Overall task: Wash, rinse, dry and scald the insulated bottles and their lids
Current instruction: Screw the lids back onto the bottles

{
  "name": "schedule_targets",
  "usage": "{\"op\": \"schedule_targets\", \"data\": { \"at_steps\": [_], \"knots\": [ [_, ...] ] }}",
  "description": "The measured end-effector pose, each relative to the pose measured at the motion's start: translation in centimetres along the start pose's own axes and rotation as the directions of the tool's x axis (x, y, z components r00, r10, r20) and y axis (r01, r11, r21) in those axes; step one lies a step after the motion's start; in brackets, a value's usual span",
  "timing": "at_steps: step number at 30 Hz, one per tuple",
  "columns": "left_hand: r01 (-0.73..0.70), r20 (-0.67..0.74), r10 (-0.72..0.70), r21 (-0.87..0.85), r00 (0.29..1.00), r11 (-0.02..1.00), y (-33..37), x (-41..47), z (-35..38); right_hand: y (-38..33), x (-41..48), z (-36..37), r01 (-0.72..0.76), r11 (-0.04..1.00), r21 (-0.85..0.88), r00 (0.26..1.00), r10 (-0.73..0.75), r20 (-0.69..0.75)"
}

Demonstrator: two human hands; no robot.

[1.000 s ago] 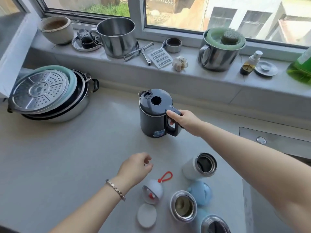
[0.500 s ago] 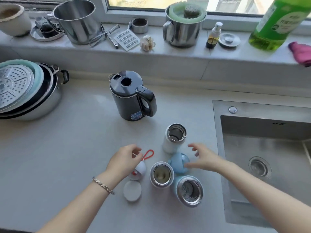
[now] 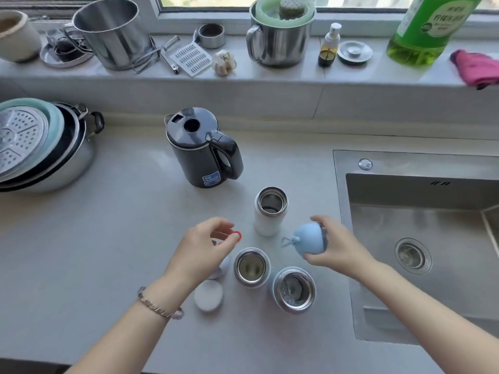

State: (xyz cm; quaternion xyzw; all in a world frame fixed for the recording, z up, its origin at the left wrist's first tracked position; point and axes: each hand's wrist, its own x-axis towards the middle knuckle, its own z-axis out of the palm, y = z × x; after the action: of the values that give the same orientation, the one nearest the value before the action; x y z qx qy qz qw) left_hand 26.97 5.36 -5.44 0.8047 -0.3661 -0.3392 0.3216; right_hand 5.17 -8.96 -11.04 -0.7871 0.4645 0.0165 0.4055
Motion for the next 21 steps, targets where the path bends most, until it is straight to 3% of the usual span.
{"op": "schedule_targets", "data": {
  "at_steps": [2,6,15,17,21],
  "knots": [
    [-0.049,0.053,0.054,-0.086,0.997,0.995,0.4,-1.9,0.8,0.1,-2.8,-2.5,0.041,0.994,0.100,0.997,-0.035,-0.063],
    [-0.268,0.142,0.269,-0.027,0.953,0.963,-0.6,-5.5,3.0,-1.2,-7.6,-5.2,0.170,0.975,0.143,0.985,-0.164,-0.052],
    [-0.275,0.164,0.276,-0.025,0.947,0.961,-1.6,-7.8,5.8,-4.8,-10.5,-5.0,0.557,0.830,0.042,0.822,-0.558,0.116],
    [-0.273,0.133,0.279,-0.061,0.951,0.960,-1.8,-8.0,5.9,-4.9,-11.1,-5.9,0.581,0.814,0.000,0.799,-0.571,0.188],
    [-0.254,0.149,0.263,-0.080,0.953,0.964,-2.2,-8.0,6.6,-4.9,-10.3,-4.8,0.516,0.838,-0.175,0.829,-0.438,0.346]
  ]
}}
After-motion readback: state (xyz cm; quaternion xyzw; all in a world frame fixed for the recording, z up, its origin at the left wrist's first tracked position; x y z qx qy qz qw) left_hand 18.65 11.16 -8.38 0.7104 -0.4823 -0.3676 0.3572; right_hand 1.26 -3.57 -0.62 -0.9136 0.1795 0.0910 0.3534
